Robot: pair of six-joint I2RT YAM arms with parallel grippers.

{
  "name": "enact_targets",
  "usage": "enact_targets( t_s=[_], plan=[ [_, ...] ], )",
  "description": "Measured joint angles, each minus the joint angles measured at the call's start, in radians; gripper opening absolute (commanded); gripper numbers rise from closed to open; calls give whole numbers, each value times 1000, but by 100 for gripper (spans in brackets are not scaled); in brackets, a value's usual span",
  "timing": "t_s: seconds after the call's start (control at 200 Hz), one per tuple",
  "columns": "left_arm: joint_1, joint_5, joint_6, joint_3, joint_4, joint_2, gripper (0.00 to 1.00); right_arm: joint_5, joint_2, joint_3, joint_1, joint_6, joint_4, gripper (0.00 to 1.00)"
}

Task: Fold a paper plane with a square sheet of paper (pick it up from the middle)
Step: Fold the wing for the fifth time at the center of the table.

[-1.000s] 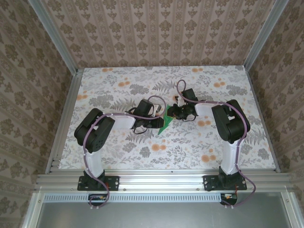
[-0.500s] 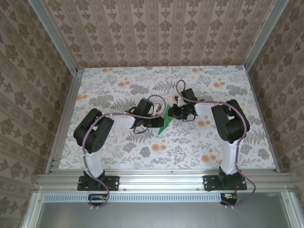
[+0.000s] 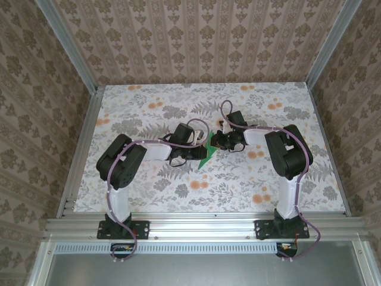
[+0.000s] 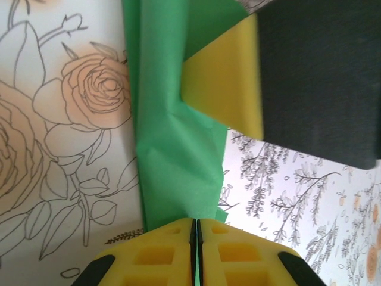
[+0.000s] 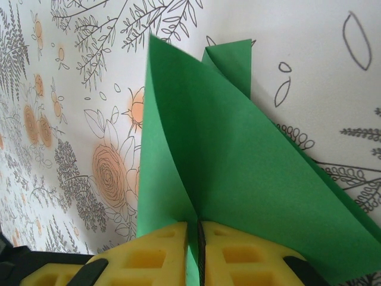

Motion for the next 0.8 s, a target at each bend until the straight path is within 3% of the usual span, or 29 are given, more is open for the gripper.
enact_targets(
  t_s=[0.245, 0.48, 0.8],
  plan=[
    [1, 0, 0, 6, -8, 6, 12, 0, 2, 5, 0, 0, -6, 16],
    [6, 0, 0, 3, -8, 6, 10, 11, -17, 2, 2, 8, -8, 24],
    [16, 19, 13, -7, 1, 6, 5, 87, -247, -17, 18, 38, -32, 18]
  ],
)
